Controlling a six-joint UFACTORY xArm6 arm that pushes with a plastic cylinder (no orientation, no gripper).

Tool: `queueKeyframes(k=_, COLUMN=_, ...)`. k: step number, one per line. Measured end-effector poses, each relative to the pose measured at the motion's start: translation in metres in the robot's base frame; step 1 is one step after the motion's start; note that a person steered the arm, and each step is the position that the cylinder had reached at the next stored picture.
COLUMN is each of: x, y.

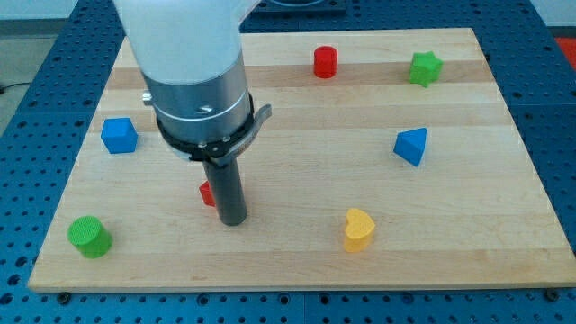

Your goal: Push the red star parallel to the left of the blue triangle

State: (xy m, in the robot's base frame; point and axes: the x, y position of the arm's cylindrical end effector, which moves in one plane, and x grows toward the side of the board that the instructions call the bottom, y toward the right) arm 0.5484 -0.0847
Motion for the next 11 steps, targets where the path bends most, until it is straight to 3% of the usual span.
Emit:
queueKeyframes(k=2, x=-0.005, y=-0.063)
queueKeyframes(k=4, x=-0.05, y=-0.017)
queueKeyframes(k=5, x=-0.047, y=0.012)
queueKeyframes(k=7, x=-0.027, y=0.001)
queueKeyframes(k=8, x=-0.028, y=0.022)
queueKeyframes(k=10, x=-0.038, y=0.078)
queueKeyframes(k=11, x=-0.063, y=0.083)
